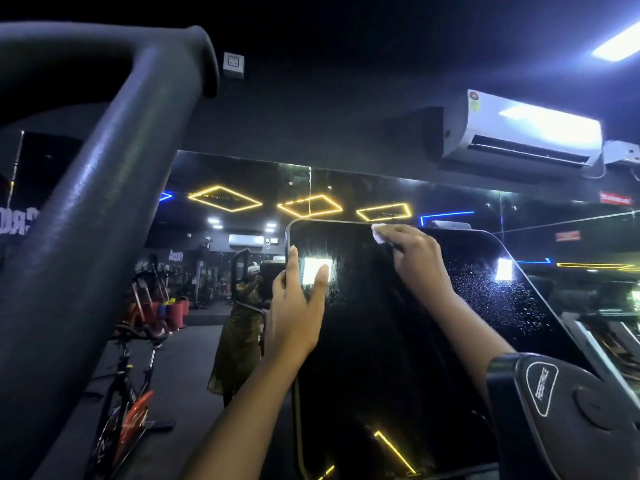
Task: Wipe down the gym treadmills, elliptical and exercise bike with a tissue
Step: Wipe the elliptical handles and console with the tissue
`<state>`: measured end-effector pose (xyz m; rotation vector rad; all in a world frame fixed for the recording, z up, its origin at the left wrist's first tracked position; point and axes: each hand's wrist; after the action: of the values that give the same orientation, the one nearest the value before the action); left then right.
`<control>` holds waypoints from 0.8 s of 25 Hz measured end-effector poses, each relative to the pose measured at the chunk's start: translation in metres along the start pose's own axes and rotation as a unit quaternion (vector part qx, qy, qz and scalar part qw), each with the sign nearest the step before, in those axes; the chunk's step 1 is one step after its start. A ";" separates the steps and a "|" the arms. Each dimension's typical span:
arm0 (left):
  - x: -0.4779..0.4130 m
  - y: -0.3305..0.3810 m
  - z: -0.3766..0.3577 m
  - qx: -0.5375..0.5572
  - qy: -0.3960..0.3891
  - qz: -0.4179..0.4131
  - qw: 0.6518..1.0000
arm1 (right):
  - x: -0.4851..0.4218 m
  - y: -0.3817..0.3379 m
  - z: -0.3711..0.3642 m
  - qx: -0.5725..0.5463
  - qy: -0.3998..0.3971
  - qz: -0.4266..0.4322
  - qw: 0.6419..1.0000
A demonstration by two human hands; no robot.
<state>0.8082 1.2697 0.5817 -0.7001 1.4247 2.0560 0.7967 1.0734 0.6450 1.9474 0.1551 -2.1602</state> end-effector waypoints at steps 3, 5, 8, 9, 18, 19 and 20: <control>-0.006 -0.005 0.001 -0.226 0.046 -0.063 0.971 | -0.005 0.011 -0.010 0.025 -0.021 -0.050 0.998; -0.009 -0.007 -0.002 -0.309 0.086 -0.181 0.930 | 0.005 0.001 -0.008 0.030 -0.019 -0.036 0.999; -0.010 -0.006 -0.008 -0.364 0.049 -0.240 0.898 | 0.032 -0.022 0.002 0.027 -0.016 0.027 0.999; -0.011 -0.007 -0.009 -0.375 0.034 -0.237 0.896 | 0.046 -0.031 0.007 0.023 -0.019 0.054 0.998; -0.008 -0.006 -0.007 -0.382 0.026 -0.239 0.893 | 0.024 0.010 0.021 0.031 -0.003 0.009 0.999; -0.008 -0.006 -0.007 -0.384 0.029 -0.241 0.891 | 0.012 0.018 0.016 0.032 -0.005 -0.019 0.999; -0.007 -0.005 -0.007 -0.386 0.031 -0.241 0.890 | 0.005 0.021 0.010 0.027 -0.015 -0.039 0.999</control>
<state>0.8180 1.2633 0.5811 -1.2852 0.3219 2.1435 0.7917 1.0505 0.6430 1.9683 0.1719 -2.2647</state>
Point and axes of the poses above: each hand's wrist, its own x-axis away from the middle knuckle, its own z-axis out of the back of the hand, y = z × x, and after that the axes turned 1 degree about -x, right-handed
